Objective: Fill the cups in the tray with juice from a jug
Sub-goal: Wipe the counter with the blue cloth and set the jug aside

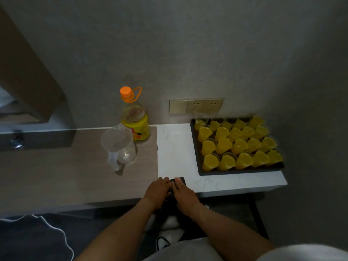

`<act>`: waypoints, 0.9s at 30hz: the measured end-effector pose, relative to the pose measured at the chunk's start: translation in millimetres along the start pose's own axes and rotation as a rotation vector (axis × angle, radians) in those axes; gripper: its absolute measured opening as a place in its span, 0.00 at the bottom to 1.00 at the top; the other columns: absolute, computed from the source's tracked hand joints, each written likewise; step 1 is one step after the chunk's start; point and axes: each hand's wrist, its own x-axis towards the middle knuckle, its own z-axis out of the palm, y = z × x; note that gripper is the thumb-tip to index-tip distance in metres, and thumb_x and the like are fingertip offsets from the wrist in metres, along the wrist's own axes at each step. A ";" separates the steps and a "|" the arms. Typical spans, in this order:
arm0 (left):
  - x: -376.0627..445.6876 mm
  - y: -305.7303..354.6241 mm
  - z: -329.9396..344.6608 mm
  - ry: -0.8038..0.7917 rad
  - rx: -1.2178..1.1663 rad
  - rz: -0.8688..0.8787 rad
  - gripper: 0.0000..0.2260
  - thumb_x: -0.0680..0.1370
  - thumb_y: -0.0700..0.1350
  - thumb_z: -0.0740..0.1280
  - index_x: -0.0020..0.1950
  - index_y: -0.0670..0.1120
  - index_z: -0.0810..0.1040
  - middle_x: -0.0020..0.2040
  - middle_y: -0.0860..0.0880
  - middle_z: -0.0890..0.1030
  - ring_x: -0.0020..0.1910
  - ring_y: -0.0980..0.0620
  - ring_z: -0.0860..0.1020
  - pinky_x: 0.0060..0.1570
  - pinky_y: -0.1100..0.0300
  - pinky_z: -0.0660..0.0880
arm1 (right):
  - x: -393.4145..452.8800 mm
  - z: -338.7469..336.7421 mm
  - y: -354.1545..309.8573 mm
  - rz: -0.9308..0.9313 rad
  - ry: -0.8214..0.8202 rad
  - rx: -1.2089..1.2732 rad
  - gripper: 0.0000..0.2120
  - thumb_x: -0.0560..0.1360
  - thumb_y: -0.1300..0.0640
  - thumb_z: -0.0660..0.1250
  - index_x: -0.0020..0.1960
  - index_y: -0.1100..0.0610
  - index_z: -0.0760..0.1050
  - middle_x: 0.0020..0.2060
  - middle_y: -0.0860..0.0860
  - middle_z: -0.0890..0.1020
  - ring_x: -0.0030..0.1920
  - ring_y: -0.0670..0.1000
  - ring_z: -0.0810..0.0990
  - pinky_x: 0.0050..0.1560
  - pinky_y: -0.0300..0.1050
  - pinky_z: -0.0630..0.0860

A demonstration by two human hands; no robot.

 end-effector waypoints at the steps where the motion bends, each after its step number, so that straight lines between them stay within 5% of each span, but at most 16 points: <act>1: 0.6 -0.2 -5.5 -0.019 -0.053 -0.015 0.12 0.84 0.46 0.62 0.65 0.44 0.75 0.62 0.44 0.74 0.60 0.43 0.74 0.53 0.51 0.70 | 0.4 -2.4 1.1 0.005 -0.002 0.041 0.42 0.79 0.62 0.68 0.84 0.63 0.47 0.83 0.60 0.46 0.83 0.60 0.50 0.77 0.51 0.61; 4: 5.7 -7.1 -20.2 -0.086 -0.210 -0.053 0.10 0.84 0.48 0.61 0.57 0.44 0.77 0.59 0.42 0.78 0.57 0.42 0.76 0.52 0.51 0.71 | 3.4 -16.6 3.4 0.050 0.022 0.148 0.32 0.77 0.57 0.70 0.77 0.60 0.64 0.78 0.59 0.63 0.74 0.62 0.69 0.68 0.53 0.72; 7: 10.5 -13.4 -39.7 -0.066 -0.346 -0.106 0.12 0.84 0.48 0.61 0.52 0.44 0.81 0.55 0.41 0.83 0.53 0.42 0.79 0.48 0.54 0.72 | 7.3 -41.4 2.6 0.054 0.109 0.127 0.19 0.77 0.58 0.67 0.66 0.61 0.72 0.64 0.61 0.76 0.64 0.62 0.76 0.58 0.53 0.73; 12: 20.0 -17.5 -79.6 -0.002 -0.458 -0.142 0.19 0.86 0.48 0.58 0.38 0.44 0.75 0.45 0.38 0.83 0.44 0.42 0.80 0.42 0.55 0.68 | 14.6 -80.5 5.9 0.026 0.266 0.160 0.22 0.76 0.60 0.67 0.70 0.60 0.69 0.63 0.60 0.76 0.63 0.62 0.75 0.57 0.55 0.74; 15: 21.6 -20.1 -107.6 0.078 -0.490 -0.152 0.21 0.86 0.49 0.59 0.34 0.44 0.74 0.40 0.42 0.81 0.38 0.49 0.75 0.40 0.57 0.65 | 15.2 -105.4 8.1 0.005 0.387 0.205 0.13 0.78 0.61 0.64 0.63 0.60 0.72 0.57 0.60 0.78 0.57 0.61 0.77 0.51 0.54 0.74; 20: 25.3 -23.9 -158.9 0.273 -0.647 -0.144 0.17 0.83 0.48 0.66 0.39 0.40 0.85 0.37 0.41 0.83 0.34 0.50 0.76 0.38 0.59 0.67 | 20.9 -154.2 13.2 0.028 0.542 0.263 0.11 0.82 0.61 0.59 0.58 0.60 0.79 0.52 0.59 0.81 0.51 0.60 0.79 0.48 0.52 0.75; 24: 16.7 -41.8 -206.8 0.429 -0.692 -0.112 0.21 0.84 0.48 0.64 0.32 0.44 0.71 0.27 0.48 0.67 0.28 0.54 0.64 0.33 0.55 0.60 | 28.8 -200.0 -11.8 0.063 0.643 0.511 0.14 0.83 0.64 0.59 0.60 0.58 0.81 0.53 0.56 0.83 0.52 0.55 0.80 0.54 0.51 0.77; 27: 14.3 -30.9 -244.8 0.454 -0.686 -0.025 0.19 0.85 0.53 0.61 0.35 0.48 0.70 0.30 0.52 0.70 0.30 0.56 0.68 0.34 0.57 0.63 | 32.5 -238.6 -15.4 0.124 0.663 0.687 0.13 0.85 0.61 0.58 0.62 0.59 0.80 0.54 0.54 0.82 0.53 0.53 0.79 0.53 0.47 0.74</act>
